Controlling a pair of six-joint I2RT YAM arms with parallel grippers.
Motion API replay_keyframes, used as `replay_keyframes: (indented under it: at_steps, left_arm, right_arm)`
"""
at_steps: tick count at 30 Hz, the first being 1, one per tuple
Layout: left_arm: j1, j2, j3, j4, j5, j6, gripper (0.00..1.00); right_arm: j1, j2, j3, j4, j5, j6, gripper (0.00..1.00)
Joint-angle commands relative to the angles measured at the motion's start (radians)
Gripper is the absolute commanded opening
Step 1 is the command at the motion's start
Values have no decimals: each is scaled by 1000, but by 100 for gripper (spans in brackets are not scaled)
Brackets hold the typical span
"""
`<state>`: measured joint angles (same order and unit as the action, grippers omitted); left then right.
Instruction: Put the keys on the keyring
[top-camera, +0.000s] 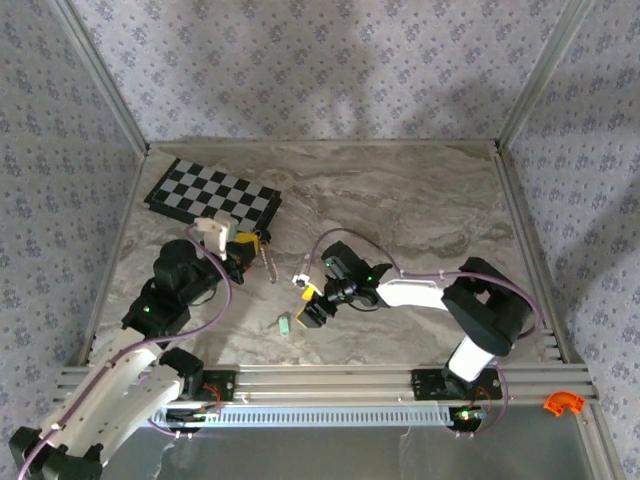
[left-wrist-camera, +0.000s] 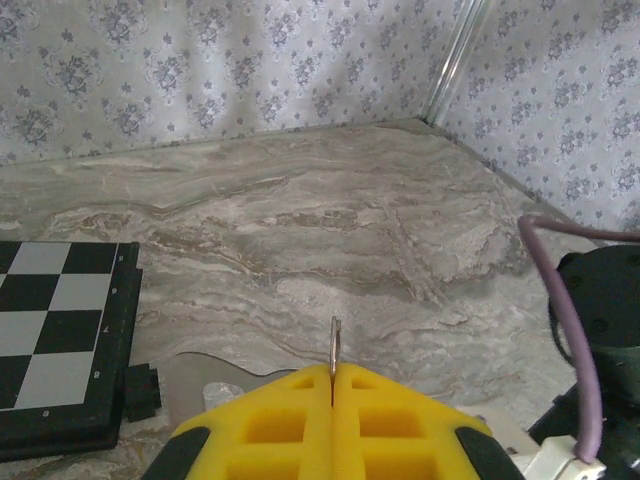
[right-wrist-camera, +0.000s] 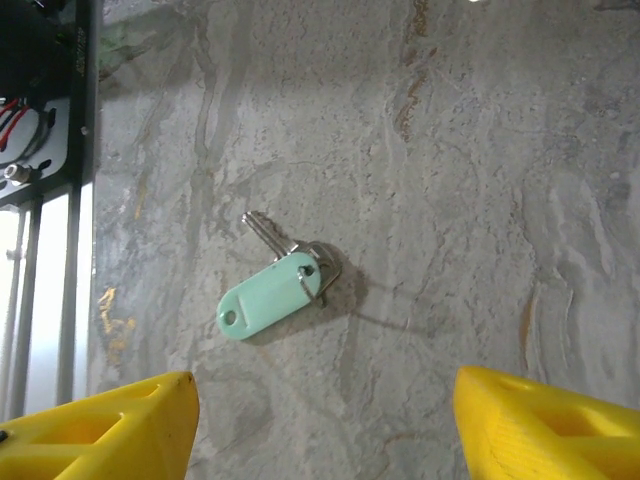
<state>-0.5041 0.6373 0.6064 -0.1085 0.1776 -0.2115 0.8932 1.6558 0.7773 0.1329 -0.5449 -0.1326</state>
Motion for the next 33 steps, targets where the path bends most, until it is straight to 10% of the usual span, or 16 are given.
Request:
replay_keyframes:
  at_steps: [1, 33]
  left_arm:
    - [18, -10, 1, 73, 41, -15, 0]
    - [70, -33, -48, 151, 98, -42, 0]
  right_arm:
    - [-12, 42, -4, 94, -49, -46, 70]
    - [43, 189, -43, 335, -31, -143, 49]
